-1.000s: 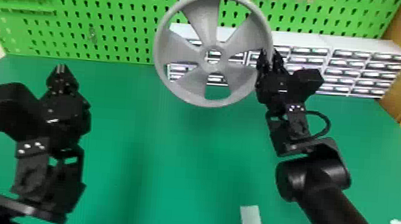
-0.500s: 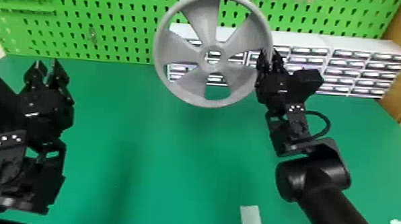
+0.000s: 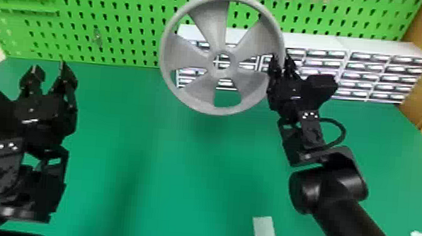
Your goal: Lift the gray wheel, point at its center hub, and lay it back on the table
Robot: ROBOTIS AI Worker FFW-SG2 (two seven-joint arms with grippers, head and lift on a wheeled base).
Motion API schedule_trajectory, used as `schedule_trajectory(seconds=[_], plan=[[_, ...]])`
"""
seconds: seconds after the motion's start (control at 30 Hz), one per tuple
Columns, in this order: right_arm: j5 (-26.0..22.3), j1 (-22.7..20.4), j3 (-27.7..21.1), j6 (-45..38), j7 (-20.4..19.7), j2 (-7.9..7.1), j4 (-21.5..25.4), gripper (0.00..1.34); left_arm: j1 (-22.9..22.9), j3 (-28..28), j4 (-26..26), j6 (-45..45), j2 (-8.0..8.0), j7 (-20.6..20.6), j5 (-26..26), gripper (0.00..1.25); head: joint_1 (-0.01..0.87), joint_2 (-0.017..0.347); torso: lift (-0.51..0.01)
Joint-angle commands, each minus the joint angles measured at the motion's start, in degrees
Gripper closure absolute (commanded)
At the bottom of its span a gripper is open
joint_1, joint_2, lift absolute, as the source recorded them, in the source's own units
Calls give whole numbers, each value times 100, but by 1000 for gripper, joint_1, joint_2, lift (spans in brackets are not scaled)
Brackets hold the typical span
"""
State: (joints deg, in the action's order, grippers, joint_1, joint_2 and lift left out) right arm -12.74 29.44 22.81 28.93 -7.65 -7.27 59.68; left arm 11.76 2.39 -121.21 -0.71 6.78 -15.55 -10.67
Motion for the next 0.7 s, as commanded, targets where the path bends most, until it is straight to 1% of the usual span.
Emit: schedule_trajectory(seconds=[0.0,0.1,0.47,0.53,0.67], plan=[[0,0,13,-19,0,-2,-9,1254,-15,-28,1,0,-1,-1,-5,800,692,48,-96],[-9,0,39,-36,0,-2,0,1254,-15,-28,1,0,-1,-1,-5,762,692,48,-96],[-27,-9,127,-151,0,-11,0,1254,-24,-36,1,0,-10,-1,22,780,692,48,-96],[-62,-9,154,-361,0,-29,88,1254,-24,-36,1,0,-10,-1,22,780,692,48,-96],[-62,-79,154,-1390,0,-73,518,1256,-24,-36,1,0,-10,-1,22,780,692,48,-96]])
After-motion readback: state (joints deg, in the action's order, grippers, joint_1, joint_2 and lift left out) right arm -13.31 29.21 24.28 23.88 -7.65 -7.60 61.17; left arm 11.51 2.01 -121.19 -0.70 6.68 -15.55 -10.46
